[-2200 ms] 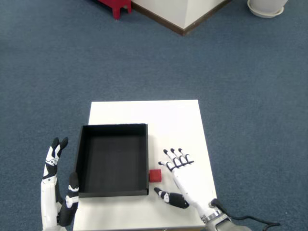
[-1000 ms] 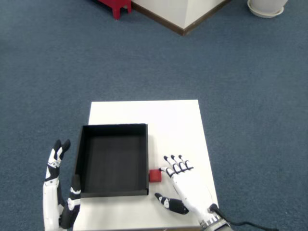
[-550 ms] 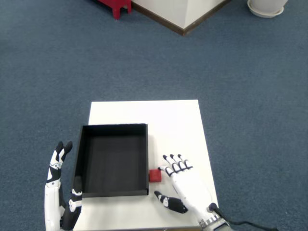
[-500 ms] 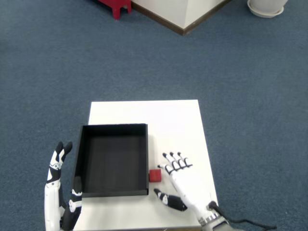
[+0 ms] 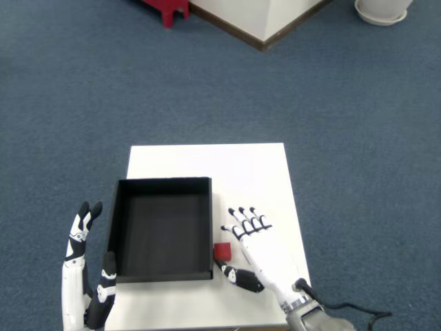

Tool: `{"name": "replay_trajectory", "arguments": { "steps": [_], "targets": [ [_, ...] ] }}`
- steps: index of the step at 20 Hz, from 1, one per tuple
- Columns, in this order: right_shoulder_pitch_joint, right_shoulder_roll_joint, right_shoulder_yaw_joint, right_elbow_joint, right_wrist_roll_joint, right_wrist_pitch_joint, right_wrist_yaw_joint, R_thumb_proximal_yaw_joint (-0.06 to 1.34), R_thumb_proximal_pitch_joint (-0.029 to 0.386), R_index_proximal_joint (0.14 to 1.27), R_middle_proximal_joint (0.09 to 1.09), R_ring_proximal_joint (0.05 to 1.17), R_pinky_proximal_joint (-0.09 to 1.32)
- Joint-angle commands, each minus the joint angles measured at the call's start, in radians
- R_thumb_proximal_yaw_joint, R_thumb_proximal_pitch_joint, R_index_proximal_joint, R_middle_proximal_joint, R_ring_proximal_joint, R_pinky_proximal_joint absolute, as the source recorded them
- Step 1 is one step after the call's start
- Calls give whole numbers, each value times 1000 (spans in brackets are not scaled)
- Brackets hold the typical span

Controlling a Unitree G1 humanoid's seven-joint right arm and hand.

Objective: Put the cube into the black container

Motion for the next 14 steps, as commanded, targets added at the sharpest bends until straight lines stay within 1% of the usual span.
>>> {"name": "replay_trajectory", "arguments": {
  "steps": [1,5,8,14],
  "targets": [
    [-29,-9,-9,-13,27,-20,-17,673,80,431,102,53,-71],
    [-30,-10,-11,-7,37,-22,-17,667,80,435,101,53,-70],
    [-50,-12,-12,0,41,-26,-7,666,79,437,103,54,-69],
    [-62,-12,-17,30,59,-22,42,662,74,433,101,58,-63]
  ]
}}
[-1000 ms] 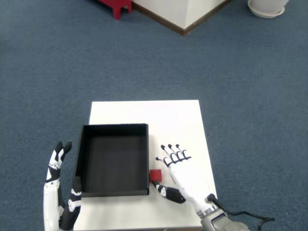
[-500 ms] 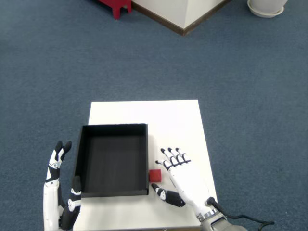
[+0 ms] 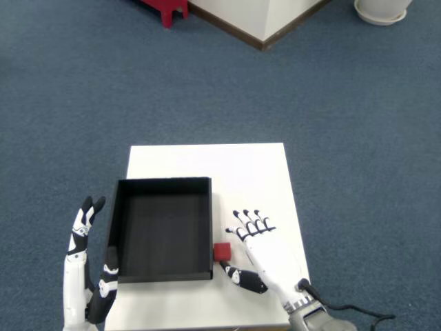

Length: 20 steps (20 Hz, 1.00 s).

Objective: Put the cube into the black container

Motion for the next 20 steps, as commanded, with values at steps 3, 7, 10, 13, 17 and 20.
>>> {"name": "replay_trajectory", "arguments": {
  "steps": [3,7,10,13,17,20],
  "targets": [
    [-50,-11,-23,12,44,-24,20,659,73,429,101,59,-60],
    [-49,-11,-27,18,57,-29,31,657,71,430,104,62,-56],
    [-51,-11,-31,24,68,-27,38,662,70,431,104,63,-57],
    [-53,-12,-36,33,80,-29,44,672,69,432,104,62,-59],
    [-58,-12,-36,44,82,-41,49,682,66,431,100,59,-61],
    [-67,-9,-23,31,82,-44,75,686,66,430,98,57,-64]
  ]
}}
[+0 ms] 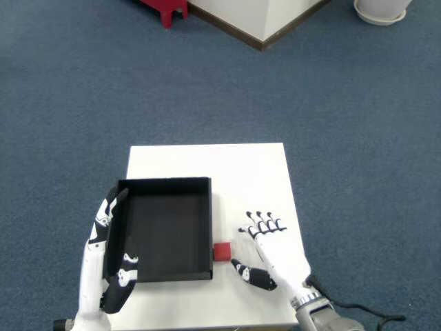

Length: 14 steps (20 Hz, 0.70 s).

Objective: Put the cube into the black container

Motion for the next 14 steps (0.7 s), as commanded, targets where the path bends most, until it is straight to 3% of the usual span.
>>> {"name": "replay_trajectory", "arguments": {
  "steps": [1,14],
  "targets": [
    [-54,-9,0,-34,27,-24,7,685,65,428,97,57,-64],
    [-34,-5,42,-86,43,17,60,657,64,409,96,59,-63]
  ]
}}
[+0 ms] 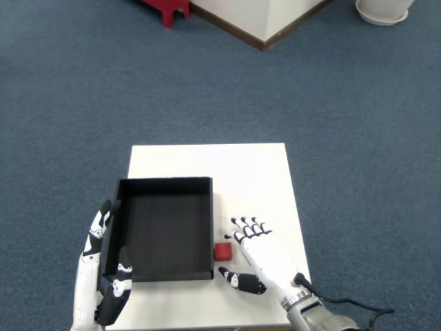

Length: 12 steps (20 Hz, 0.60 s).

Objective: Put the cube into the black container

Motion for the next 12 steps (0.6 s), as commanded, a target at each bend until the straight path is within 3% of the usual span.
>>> {"name": "replay_trajectory", "arguments": {
  "steps": [1,12],
  "targets": [
    [-29,-8,4,-28,32,15,-22,658,64,409,95,59,-63],
    [16,-1,43,-54,38,39,1,640,63,412,97,59,-66]
  ]
}}
